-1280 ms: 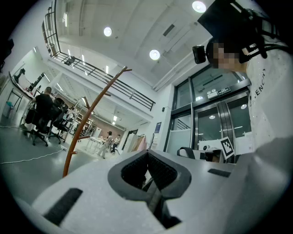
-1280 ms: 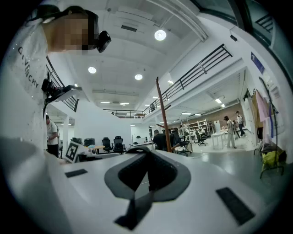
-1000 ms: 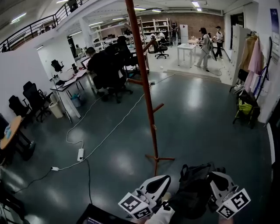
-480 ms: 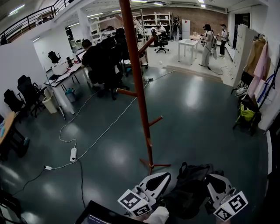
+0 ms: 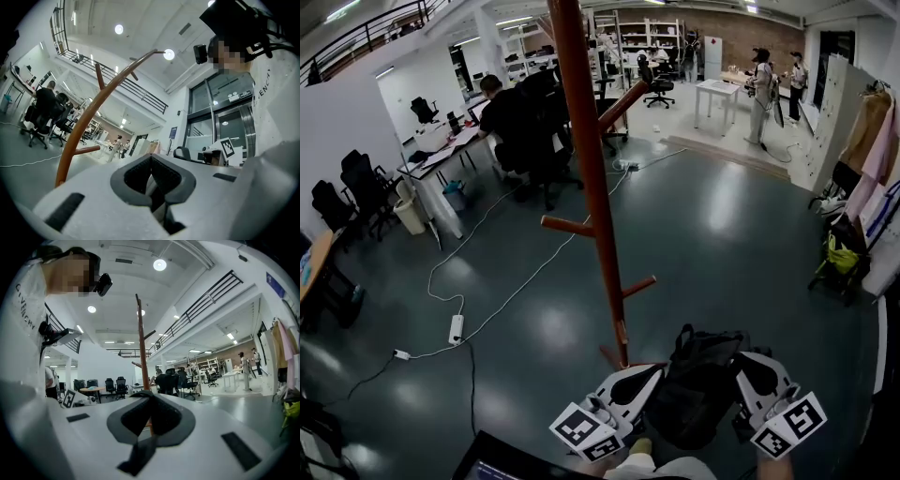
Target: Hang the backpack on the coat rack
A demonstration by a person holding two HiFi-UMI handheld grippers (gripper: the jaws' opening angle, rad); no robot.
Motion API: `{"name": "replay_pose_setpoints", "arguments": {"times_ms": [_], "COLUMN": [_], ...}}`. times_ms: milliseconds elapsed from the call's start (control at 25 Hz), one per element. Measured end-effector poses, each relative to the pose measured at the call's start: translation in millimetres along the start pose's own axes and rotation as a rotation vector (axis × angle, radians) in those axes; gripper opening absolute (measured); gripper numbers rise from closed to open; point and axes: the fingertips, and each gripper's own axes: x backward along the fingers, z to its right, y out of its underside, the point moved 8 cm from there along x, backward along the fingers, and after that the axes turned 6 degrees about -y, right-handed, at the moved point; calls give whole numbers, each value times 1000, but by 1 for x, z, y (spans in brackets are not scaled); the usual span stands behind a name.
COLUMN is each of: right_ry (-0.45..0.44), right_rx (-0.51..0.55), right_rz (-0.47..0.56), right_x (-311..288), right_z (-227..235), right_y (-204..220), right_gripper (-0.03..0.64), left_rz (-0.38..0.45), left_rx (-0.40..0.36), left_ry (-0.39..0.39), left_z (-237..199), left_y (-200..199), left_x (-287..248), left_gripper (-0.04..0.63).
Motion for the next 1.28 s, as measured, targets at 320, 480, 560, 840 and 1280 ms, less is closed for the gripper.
{"name": "replay_pose_setpoints", "arguments": {"times_ms": [320, 480, 560, 840, 1280], "right_ry": [-126, -204, -236, -301, -387], "right_rx": [25, 56, 73, 97, 166], "right_rz": [-33, -74, -87, -138, -214], "right_x": [-72, -109, -127, -185, -258], "right_z": [62, 82, 92, 116, 118], "right_y": [-4, -6, -6, -3, 5], "right_gripper": [31, 31, 31, 31, 31], "left_rz": [34, 50, 66, 107, 148], "left_rx": [-8, 4, 4, -6, -2], "left_ry": [-121, -208, -237, -305, -400], "left_z": [-24, -34, -38, -59, -87], "left_y": [10, 12, 13, 7, 5], "left_x": [-40, -61, -72, -93, -82], "left_gripper": [9, 9, 9, 9, 9]}}
